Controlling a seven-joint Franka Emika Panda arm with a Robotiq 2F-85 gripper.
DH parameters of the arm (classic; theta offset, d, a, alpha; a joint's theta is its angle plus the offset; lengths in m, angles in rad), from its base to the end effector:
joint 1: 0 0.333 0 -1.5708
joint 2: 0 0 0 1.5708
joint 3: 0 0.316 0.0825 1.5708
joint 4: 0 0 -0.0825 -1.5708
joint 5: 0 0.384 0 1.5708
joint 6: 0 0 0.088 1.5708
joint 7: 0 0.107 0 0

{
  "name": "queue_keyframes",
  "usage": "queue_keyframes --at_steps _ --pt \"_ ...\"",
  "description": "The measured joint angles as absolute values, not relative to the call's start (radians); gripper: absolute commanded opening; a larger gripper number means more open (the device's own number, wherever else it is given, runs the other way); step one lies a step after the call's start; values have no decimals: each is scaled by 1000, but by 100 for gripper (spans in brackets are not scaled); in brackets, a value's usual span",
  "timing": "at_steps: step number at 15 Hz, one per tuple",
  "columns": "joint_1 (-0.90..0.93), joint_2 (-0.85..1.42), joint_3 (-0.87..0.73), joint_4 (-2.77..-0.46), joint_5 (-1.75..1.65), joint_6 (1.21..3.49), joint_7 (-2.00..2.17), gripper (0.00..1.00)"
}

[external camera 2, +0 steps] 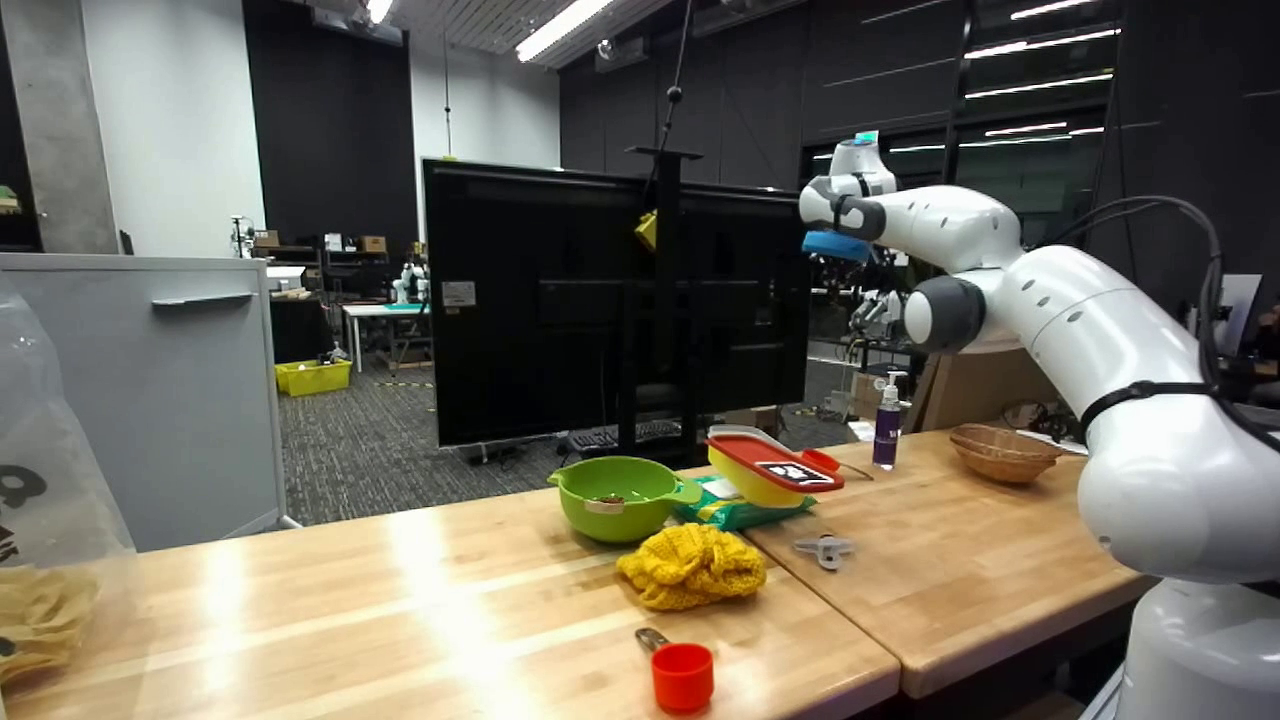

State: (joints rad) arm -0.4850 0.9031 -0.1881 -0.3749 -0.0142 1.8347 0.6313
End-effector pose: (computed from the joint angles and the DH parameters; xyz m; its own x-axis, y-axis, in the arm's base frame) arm 0.6590 -0.4040 0.6132 0.2672 -0.8101 0.5219 -0.8924 -0.4124 -0.1831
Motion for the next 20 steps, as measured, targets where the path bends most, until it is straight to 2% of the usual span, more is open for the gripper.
queue_keyframes --at_steps 9,20 --pt "-383 923 -265 -375 -136 1605 948 3" --pt "-274 955 -282 -374 -209 1413 1096 3"
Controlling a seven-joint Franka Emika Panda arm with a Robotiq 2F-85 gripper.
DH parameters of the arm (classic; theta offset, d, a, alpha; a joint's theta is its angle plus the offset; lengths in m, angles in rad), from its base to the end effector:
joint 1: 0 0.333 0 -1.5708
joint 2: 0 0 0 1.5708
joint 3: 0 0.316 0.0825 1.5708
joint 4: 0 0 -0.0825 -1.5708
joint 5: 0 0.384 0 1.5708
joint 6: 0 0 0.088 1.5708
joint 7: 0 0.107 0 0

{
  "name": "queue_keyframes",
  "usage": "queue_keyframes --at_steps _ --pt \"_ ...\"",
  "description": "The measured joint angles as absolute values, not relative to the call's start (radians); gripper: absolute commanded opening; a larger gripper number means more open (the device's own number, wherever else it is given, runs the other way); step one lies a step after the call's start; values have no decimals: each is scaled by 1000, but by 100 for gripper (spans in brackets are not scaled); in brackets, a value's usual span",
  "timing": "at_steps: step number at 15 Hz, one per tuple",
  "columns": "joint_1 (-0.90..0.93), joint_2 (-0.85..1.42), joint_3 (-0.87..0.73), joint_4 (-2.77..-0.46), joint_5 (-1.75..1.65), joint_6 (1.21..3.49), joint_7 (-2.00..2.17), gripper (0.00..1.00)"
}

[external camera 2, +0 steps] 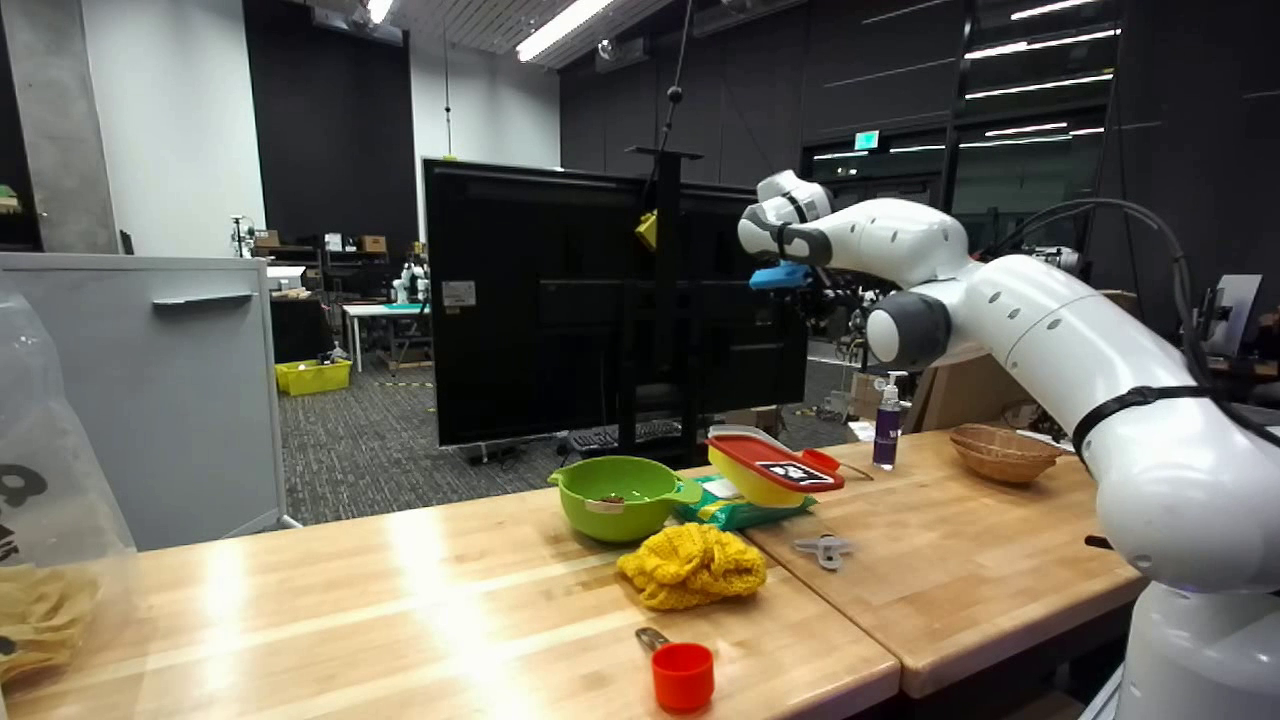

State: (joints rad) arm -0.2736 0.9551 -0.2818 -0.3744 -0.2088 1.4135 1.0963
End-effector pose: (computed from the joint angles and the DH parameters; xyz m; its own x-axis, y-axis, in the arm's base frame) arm 0.6893 -0.2992 0.5380 0.0233 -0.9064 0.4217 -0.9956 0.0172 0.0920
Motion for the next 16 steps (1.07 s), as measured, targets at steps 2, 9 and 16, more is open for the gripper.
queue_keyframes --at_steps 2,9,16 --pt "-256 962 -283 -374 -219 1397 1128 3" --pt "-217 981 -282 -374 -221 1384 1190 12" --pt "-220 987 -280 -373 -221 1385 1190 12"
